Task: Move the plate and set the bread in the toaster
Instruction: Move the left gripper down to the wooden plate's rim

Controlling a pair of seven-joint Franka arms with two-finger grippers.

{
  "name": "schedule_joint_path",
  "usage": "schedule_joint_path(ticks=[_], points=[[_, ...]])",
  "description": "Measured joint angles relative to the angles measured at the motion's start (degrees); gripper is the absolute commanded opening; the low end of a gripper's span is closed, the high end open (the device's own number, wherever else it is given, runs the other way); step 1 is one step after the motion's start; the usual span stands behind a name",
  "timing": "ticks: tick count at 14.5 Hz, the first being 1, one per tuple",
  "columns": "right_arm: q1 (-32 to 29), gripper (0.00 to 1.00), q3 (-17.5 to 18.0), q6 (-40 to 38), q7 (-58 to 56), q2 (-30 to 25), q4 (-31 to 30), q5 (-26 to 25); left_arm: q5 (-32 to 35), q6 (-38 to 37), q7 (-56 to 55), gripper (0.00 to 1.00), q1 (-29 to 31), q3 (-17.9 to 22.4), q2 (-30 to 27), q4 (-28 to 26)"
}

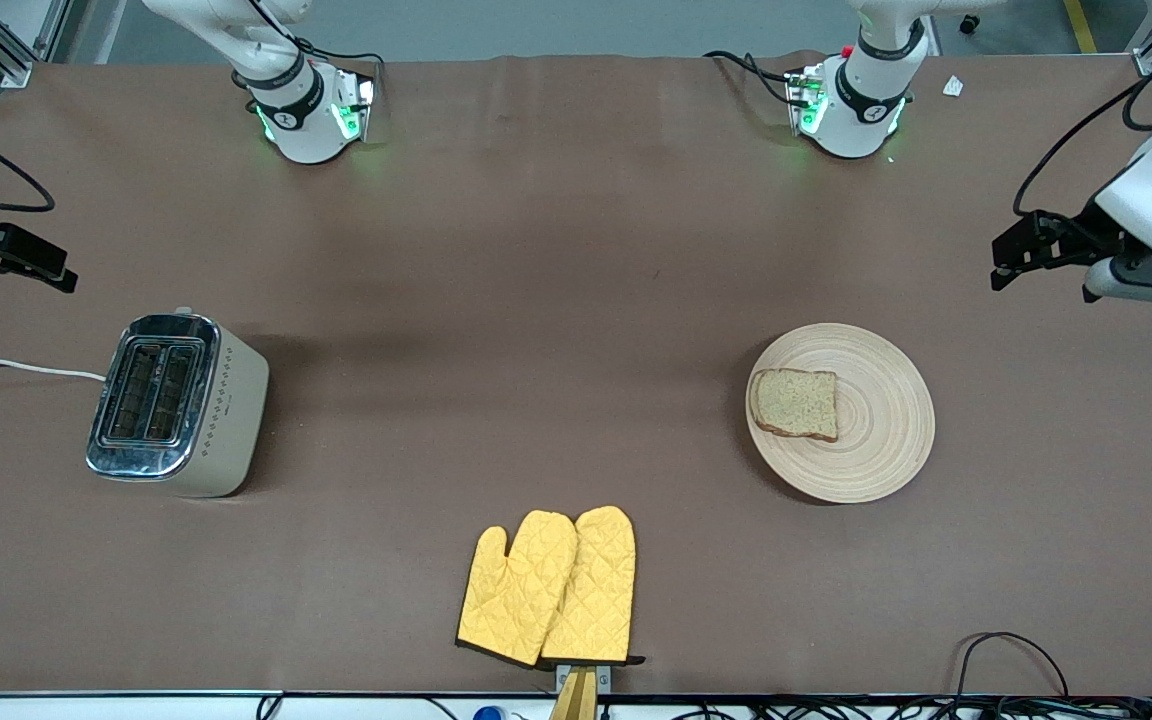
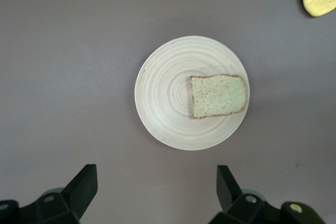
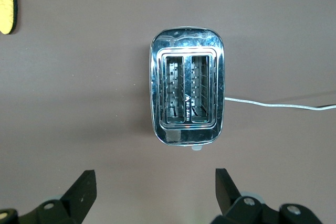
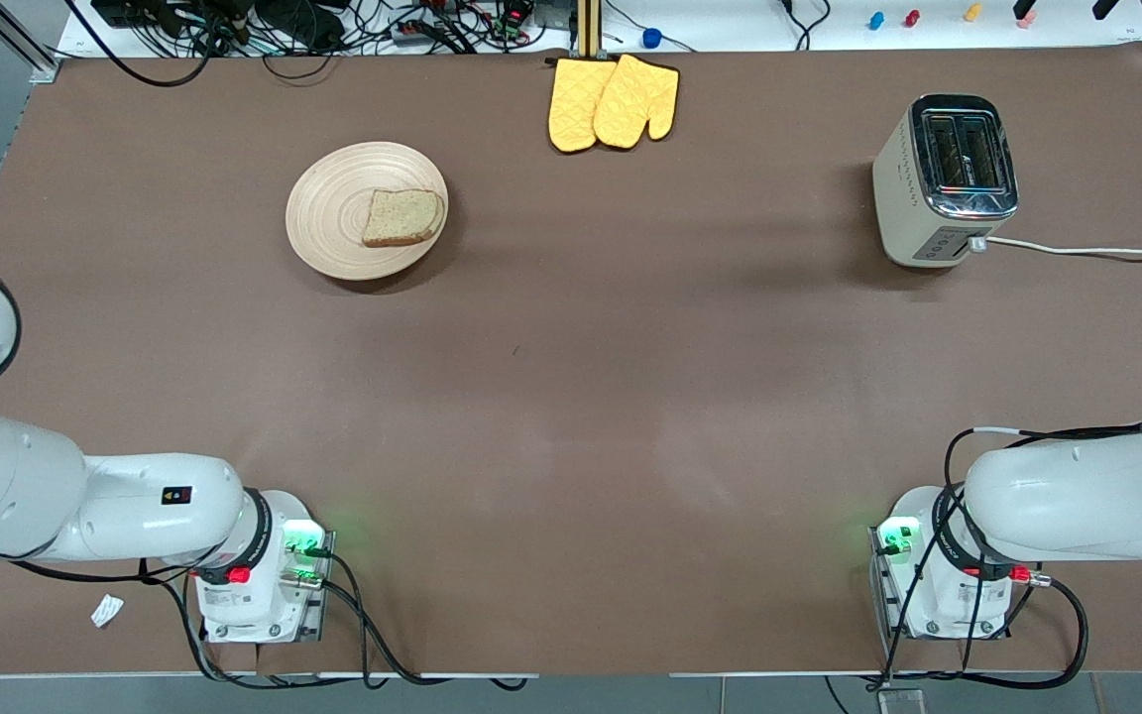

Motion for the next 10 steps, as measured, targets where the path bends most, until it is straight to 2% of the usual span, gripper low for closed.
schedule_joint_path(ticks=[5, 7, 10], points=[[0.0, 1.0, 0.0, -0.06, 0.0, 0.0, -0.04, 0.0, -8.71, -0.01, 4.97, 1.0, 6.79, 0.33, 7.81, -0.09], [0.03, 1.0, 0.04, -0.06, 0.0, 0.0, -0.05, 0.0, -14.06, 0.1, 7.13, 1.0, 10.0, 0.44, 13.01, -0.23], [0.07, 1.0, 0.08, -0.43, 0.0, 0.01, -0.06, 0.0, -17.83, 2.28, 9.25, 1.0, 14.31, 0.48, 23.47, 1.08]])
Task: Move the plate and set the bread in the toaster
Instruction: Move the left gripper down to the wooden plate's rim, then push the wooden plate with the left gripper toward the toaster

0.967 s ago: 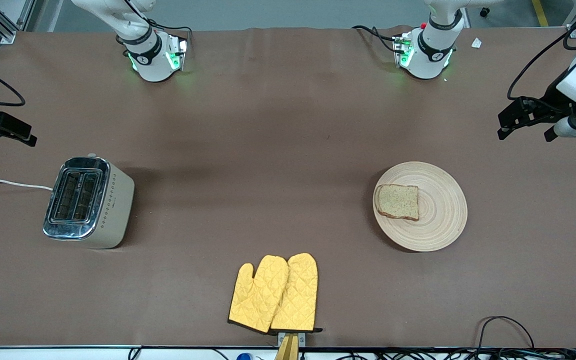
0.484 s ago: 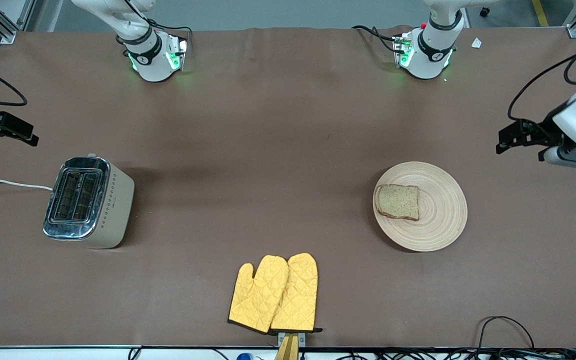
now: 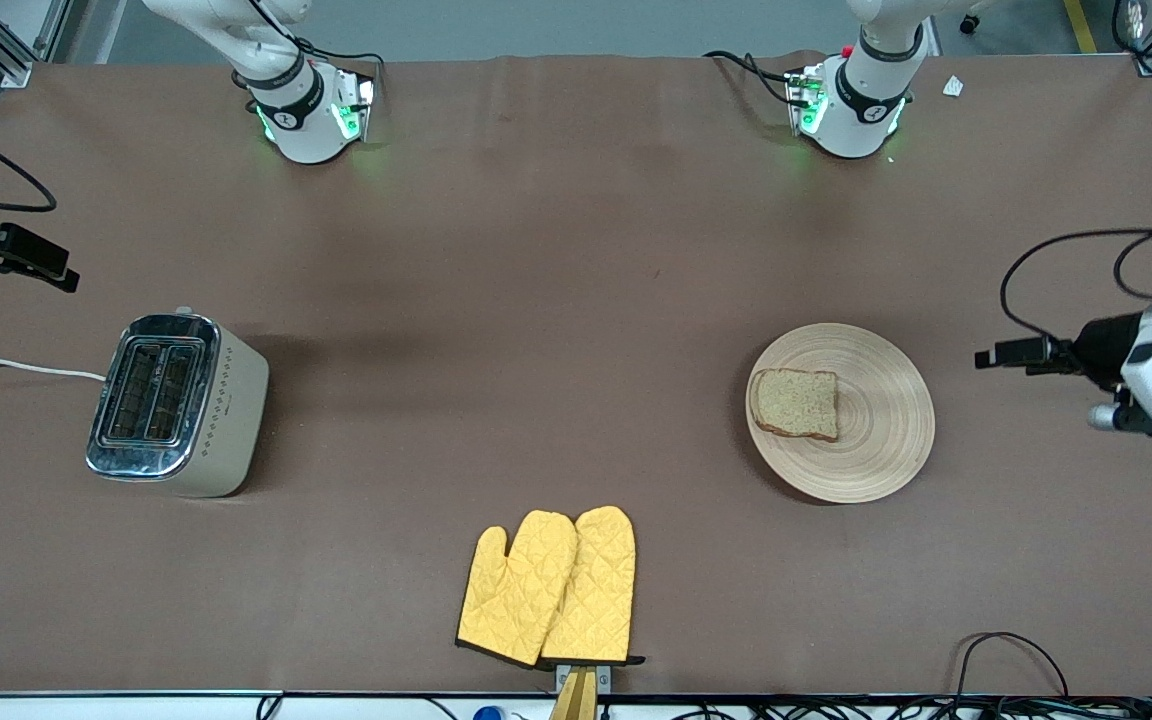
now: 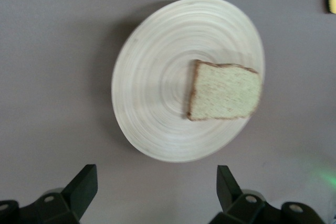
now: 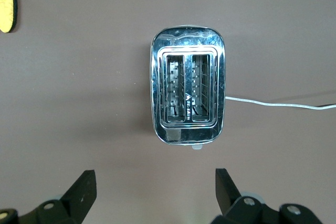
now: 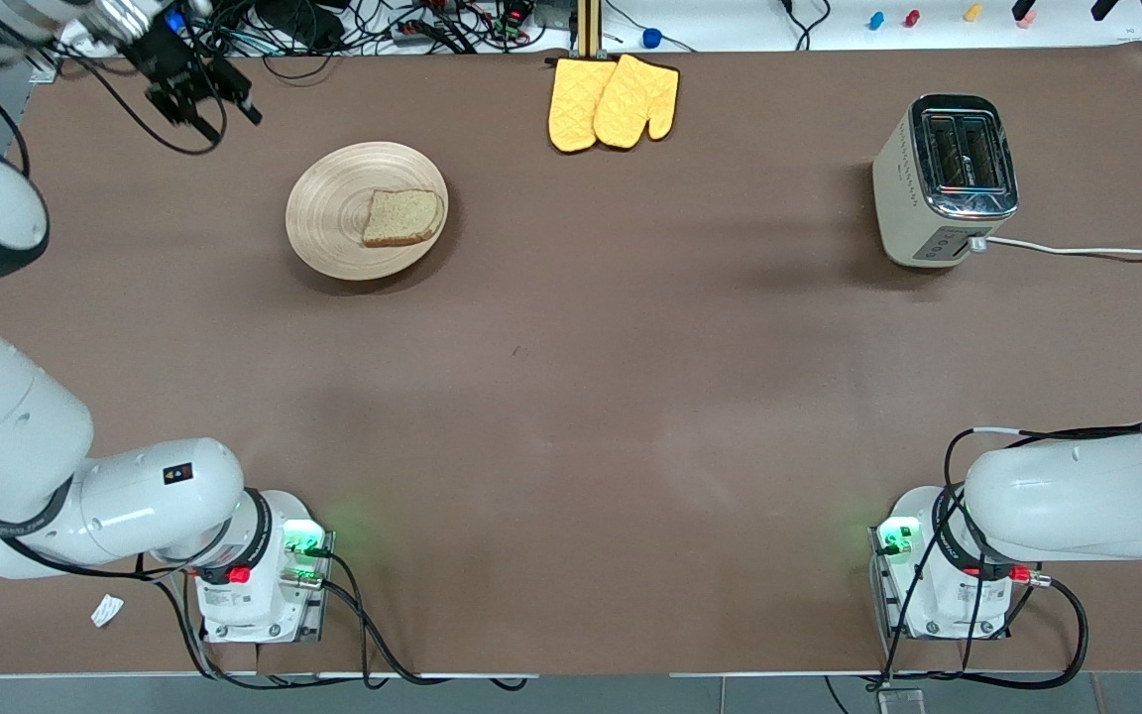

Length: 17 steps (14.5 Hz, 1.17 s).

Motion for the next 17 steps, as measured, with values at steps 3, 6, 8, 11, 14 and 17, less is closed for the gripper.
schedule_joint_path(ticks=[3, 6, 8, 11, 14, 17], points=[[-0.01, 1.0, -0.04, -0.63, 0.0, 0.0, -0.01, 0.0, -5.87, 0.23, 1.61, 1.0, 3.77, 0.0, 8.6, 2.38], [0.13, 1.0, 0.05, -0.79, 0.0, 0.0, -0.02, 0.0, -9.97, 0.39, 4.86, 1.0, 5.61, -0.01, 14.28, 3.23], [0.2, 1.0, 0.06, -0.85, 0.0, 0.0, -0.02, 0.0, -11.27, 1.67, 7.2, 1.0, 5.57, -0.08, 17.15, 3.74], [0.2, 1.0, 0.02, -1.05, 0.01, 0.0, -0.05, 0.0, -11.59, 3.97, 10.3, 1.0, 5.31, -0.32, 19.96, 4.13], [0.2, 1.0, -0.03, -1.49, 0.01, 0.0, -0.05, 0.0, -12.58, 4.68, 11.22, 0.89, 5.28, -0.68, 21.1, 4.6], [0.2, 1.0, -0.02, -1.66, 0.01, 0.0, -0.05, 0.0, -14.19, 6.0, 14.06, 0.58, 4.66, -0.8, 21.66, 4.69]])
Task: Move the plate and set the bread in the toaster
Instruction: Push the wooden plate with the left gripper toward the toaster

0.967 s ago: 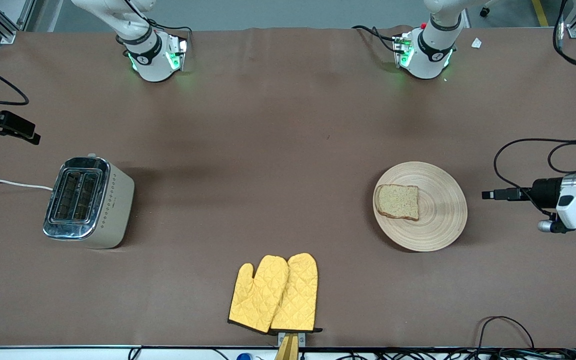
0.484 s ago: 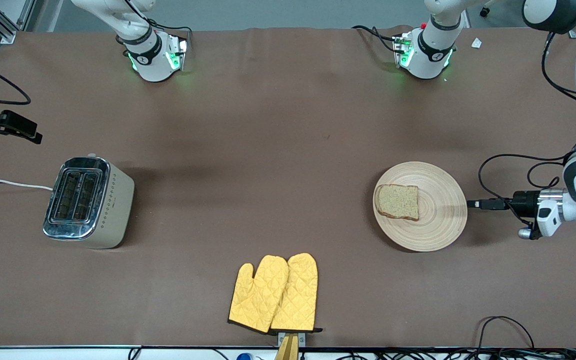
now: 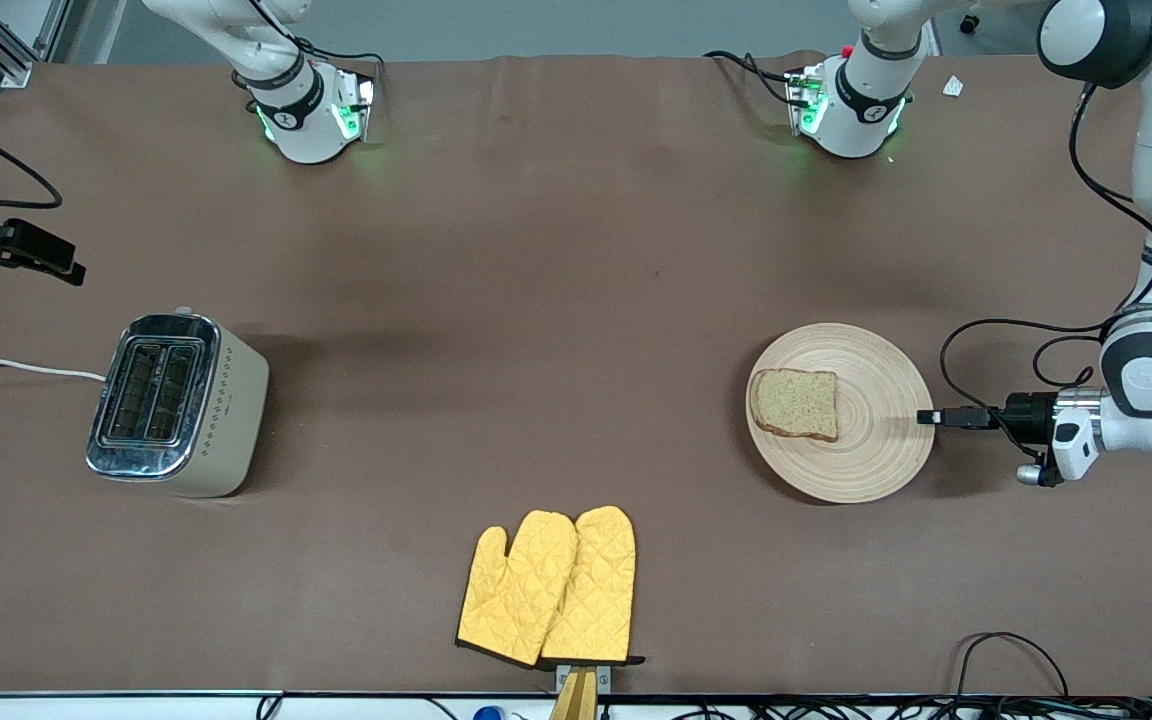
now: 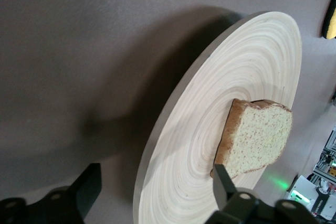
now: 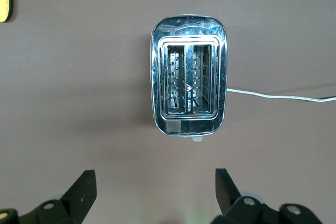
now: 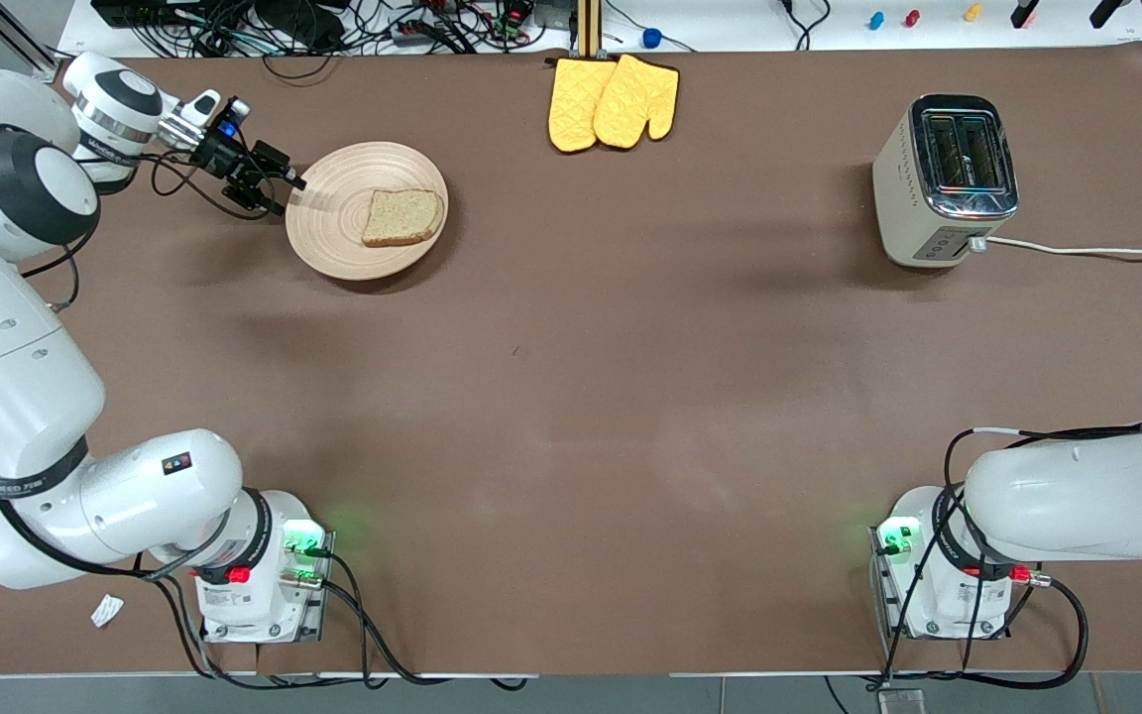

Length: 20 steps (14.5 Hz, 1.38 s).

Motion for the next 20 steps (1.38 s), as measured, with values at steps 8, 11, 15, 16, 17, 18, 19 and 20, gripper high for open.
schedule_joint_path(ticks=[8, 11, 15, 16, 17, 18, 19, 20], points=[[0.03, 1.0, 0.06, -0.01, 0.0, 0.0, 0.0, 0.47, -2.11, -0.24, 13.11, 0.01, 0.12, -0.12, 1.56, 0.37], [0.04, 1.0, 0.07, -0.01, 0.0, 0.0, 0.0, 0.47, -2.7, -0.43, 16.84, 0.0, 0.76, -2.63, 1.55, 0.73], [0.05, 1.0, 0.08, 0.03, 0.0, 0.0, 0.02, 0.5, -2.97, 0.91, 7.61, 0.0, 0.53, -11.77, 1.5, 0.98], [0.09, 1.0, 0.1, 0.04, 0.0, 0.0, 0.03, 0.53, -3.2, 1.57, 4.24, 0.0, 0.1, -14.17, 1.49, 1.1], [0.21, 1.0, 0.15, 0.08, 0.0, 0.0, 0.04, 0.58, -3.84, 2.58, 1.1, 0.0, -0.52, -16.28, 1.47, 1.29], [0.49, 1.0, 0.17, 0.16, 0.0, 0.0, 0.04, 0.62, -4.48, 3.99, -1.54, 0.0, -1.36, -18.13, 1.45, 1.54], [0.79, 1.0, 0.18, 0.26, 0.01, 0.0, 0.05, 0.65, -4.96, 5.68, -3.77, 0.0, -2.48, -19.49, 1.42, 1.71], [1.03, 1.0, 0.18, 0.36, 0.02, 0.0, 0.08, 0.66, -5.76, 7.82, -5.74, 0.0, -3.94, -20.46, 1.41, 1.79]])
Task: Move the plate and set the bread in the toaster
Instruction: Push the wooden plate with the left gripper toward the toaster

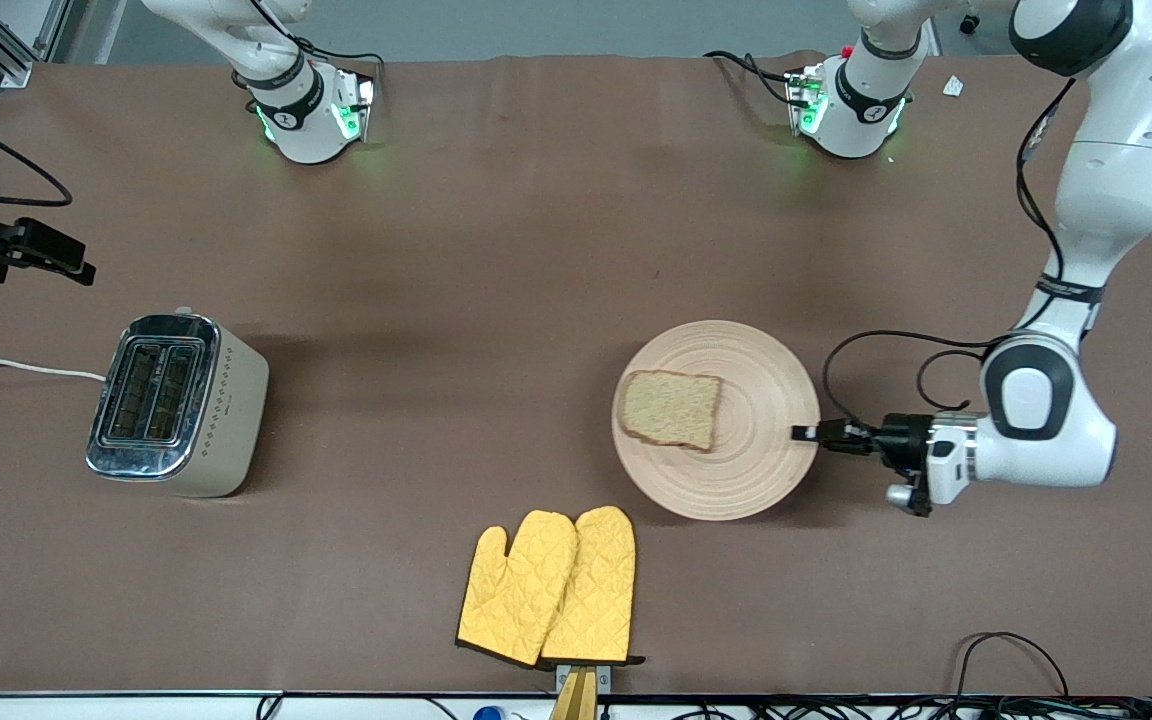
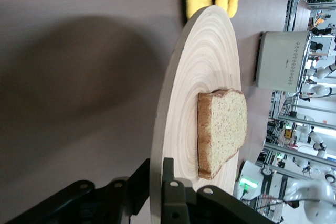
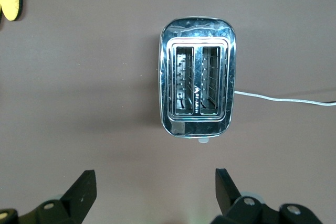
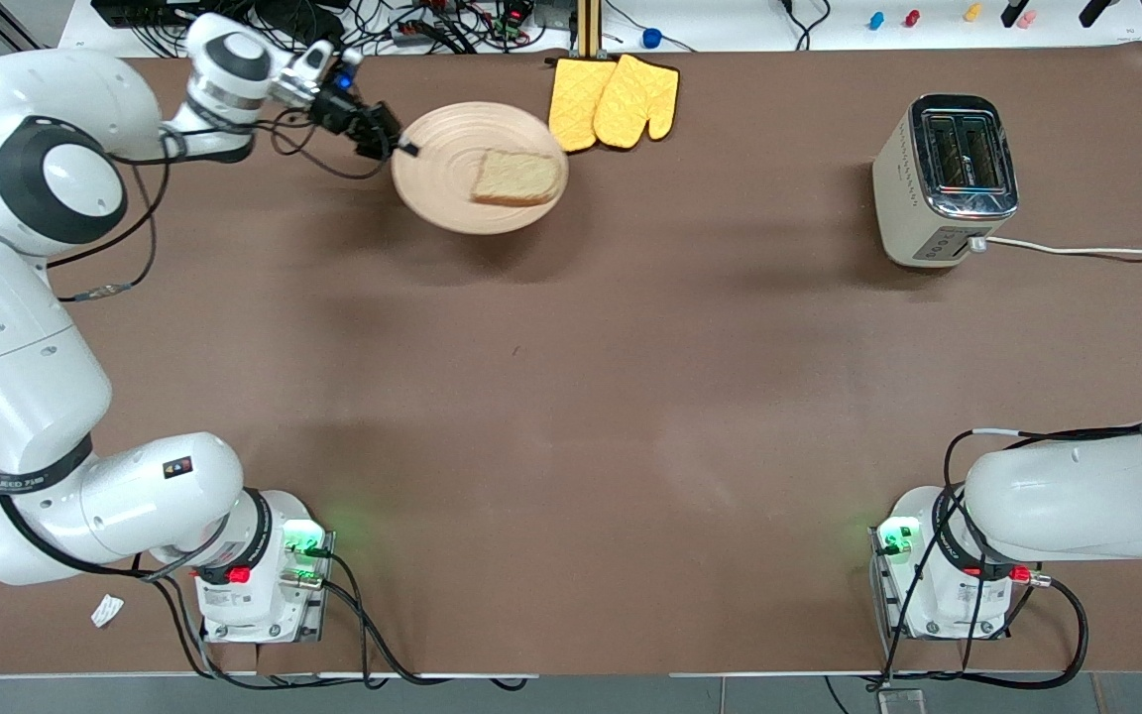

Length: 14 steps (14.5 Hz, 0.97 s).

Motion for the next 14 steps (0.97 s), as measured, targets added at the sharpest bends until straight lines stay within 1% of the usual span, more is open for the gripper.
schedule_joint_path(ticks=[2, 5, 7, 8, 11, 14], points=[[0.43, 1.0, 0.02, 0.11, 0.0, 0.0, 0.07, 0.03, -3.29, 5.66, -2.88, 0.0, -4.25, -0.99, 0.01, -0.01], [1.18, 1.0, 0.02, 0.48, 0.0, 0.0, 0.1, 0.03, -8.88, 14.84, -5.66, 0.0, -13.06, -1.08, 0.83, -0.17], [1.62, 1.0, 0.02, 0.54, 0.0, 0.0, 0.14, 0.02, -12.03, 21.16, -5.8, 0.0, -19.59, -1.05, 2.93, 0.33], [1.73, 1.0, 0.02, 0.5, 0.01, 0.0, 0.14, 0.02, -12.59, 23.33, -5.81, 0.0, -22.48, -1.02, 4.39, 1.16], [1.75, 1.0, -0.05, 0.05, 0.01, 0.0, 0.13, 0.02, -12.87, 27.03, -5.81, 0.0, -28.79, -0.92, 9.11, 4.91], [1.75, 1.0, -0.11, 0.02, 0.01, 0.0, 0.08, 0.05, -12.89, 27.85, -5.52, 0.0, -31.53, -0.88, 12.96, 8.36]])
